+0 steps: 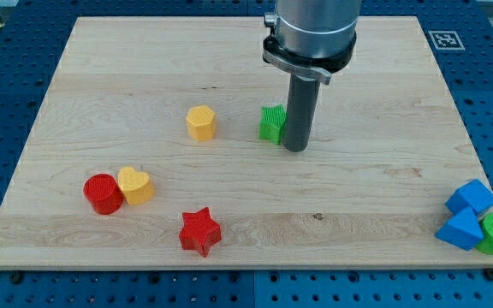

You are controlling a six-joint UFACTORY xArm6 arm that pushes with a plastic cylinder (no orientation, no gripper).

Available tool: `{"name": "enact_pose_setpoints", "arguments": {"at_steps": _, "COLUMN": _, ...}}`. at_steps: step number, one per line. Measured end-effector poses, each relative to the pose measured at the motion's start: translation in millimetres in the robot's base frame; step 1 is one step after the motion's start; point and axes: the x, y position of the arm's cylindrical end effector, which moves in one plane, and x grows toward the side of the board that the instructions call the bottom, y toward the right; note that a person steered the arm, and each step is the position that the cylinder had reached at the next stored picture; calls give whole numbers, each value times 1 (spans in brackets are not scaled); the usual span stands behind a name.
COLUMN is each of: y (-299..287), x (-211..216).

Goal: Push yellow hexagon into the green star

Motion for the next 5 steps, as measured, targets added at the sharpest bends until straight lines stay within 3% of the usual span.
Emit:
{"name": "enact_pose_setpoints", "arguments": {"at_steps": 2, "y": -68, "x": 19}}
{"name": "enact_pose_setpoints", "arguments": {"at_steps": 4, "y": -149, "x": -10}}
{"name": "enact_pose_setpoints", "arguments": {"at_steps": 5, "y": -148, "x": -37}}
